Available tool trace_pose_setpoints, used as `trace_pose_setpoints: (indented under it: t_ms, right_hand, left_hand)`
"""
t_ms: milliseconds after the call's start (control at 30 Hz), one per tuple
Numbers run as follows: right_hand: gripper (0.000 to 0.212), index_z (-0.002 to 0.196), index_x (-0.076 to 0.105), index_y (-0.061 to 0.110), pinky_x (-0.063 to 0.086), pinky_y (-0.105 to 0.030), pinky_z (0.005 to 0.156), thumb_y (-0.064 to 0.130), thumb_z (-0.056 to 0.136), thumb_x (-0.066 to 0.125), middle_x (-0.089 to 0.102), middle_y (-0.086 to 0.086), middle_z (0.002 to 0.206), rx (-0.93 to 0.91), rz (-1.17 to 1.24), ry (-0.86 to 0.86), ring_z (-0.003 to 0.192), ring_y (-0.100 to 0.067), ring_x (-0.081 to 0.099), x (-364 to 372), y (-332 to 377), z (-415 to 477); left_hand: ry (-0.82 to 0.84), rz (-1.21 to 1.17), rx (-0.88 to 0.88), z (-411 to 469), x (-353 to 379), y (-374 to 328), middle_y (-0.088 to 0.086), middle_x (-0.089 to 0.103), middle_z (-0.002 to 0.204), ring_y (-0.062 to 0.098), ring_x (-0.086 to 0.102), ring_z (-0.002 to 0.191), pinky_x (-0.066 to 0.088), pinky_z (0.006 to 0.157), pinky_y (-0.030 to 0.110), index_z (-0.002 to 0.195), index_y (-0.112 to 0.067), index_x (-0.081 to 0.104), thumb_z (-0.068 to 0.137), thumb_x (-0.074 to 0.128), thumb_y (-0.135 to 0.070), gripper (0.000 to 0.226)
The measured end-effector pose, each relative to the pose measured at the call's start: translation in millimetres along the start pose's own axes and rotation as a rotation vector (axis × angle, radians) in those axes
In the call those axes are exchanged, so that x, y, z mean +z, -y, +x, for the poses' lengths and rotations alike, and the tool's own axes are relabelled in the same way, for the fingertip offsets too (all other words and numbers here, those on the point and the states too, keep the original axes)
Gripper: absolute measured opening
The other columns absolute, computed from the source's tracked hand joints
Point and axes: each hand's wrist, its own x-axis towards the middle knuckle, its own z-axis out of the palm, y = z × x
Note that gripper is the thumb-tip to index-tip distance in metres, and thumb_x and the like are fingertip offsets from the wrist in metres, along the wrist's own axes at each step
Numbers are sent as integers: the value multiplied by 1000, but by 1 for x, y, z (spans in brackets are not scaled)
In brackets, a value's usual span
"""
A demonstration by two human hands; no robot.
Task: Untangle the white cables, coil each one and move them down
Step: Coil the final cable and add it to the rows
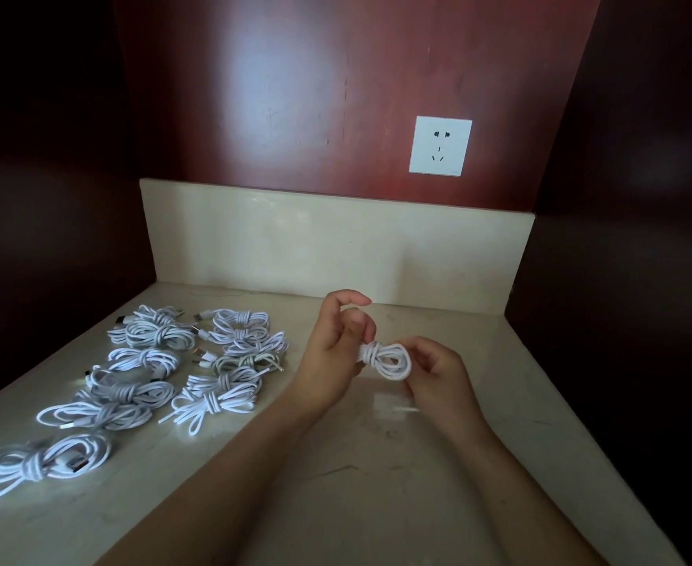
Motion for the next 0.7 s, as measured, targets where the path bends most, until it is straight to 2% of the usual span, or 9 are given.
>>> trace_pose_setpoints:
  t_ms: [67,133,267,300,367,467,533,633,700]
  right_hand:
    - [31,76,67,25,35,-18,52,-1,91,57,56,15,50,-26,-103,35,47,0,46,2,-2,-3]
    - [32,70,64,30,36,-27,53,8,91,56,54,12,50,-48,-206,61,49,-2,45,6,-5,-4]
    - [32,70,68,29,45,-35,61,48,92,55,54,12,51,-59,-318,160,50,-3,49,16,-6,-10]
    - [32,78,70,27,45,-32,60,49,92,53,55,17,53,-76,-349,206,52,0,51,17,-5,-12]
    - [18,96,71,31,38,-18,58,35,97,54,54,23,56,-151,-448,274,56,3,51,19,-5,-14]
    - [11,98,62,34,33,-21,56,33,97,51,48,10,57,-227,-552,314,54,-4,44,22,-3,-17]
    - [14,100,63,30,35,-20,56,33,97,50,48,11,57,-230,-572,337,54,-4,45,23,1,-19]
    - [14,86,57,27,47,-34,61,31,97,49,59,5,62,-236,-564,378,56,-10,53,21,9,-21]
    - [22,75,50,28,48,-34,62,27,97,49,61,6,60,-251,-550,385,55,-9,56,19,14,-23]
  left_hand:
    - [-16,5,-7,0,-1,1,-11,48,68,3,36,49,30,44,16,104,-21,45,104,33,-4,21]
    - [-33,26,-3,1,-2,3,-10,48,70,2,38,50,32,44,17,104,-22,45,103,33,-3,22]
    - [-78,80,38,4,-8,8,-8,48,72,2,43,57,37,51,14,105,-22,46,104,33,-3,23]
    - [-94,105,63,4,-9,9,-9,48,72,2,44,59,38,54,14,106,-23,46,104,34,-5,22]
    - [-124,139,121,5,-10,12,-10,48,72,2,45,61,39,57,16,107,-23,45,101,35,-12,16]
    - [-139,250,180,6,-13,18,-15,50,71,2,44,62,40,61,18,110,-27,44,98,34,-19,17]
    - [-142,352,185,6,-16,21,-15,50,71,2,47,64,41,64,21,110,-31,42,98,32,-25,16]
    - [-113,457,176,6,-18,22,-15,49,70,3,49,63,41,62,23,109,-35,40,98,30,-33,14]
    - [-75,544,174,5,-19,21,-11,49,71,3,49,61,40,60,26,114,-35,39,99,29,-34,18]
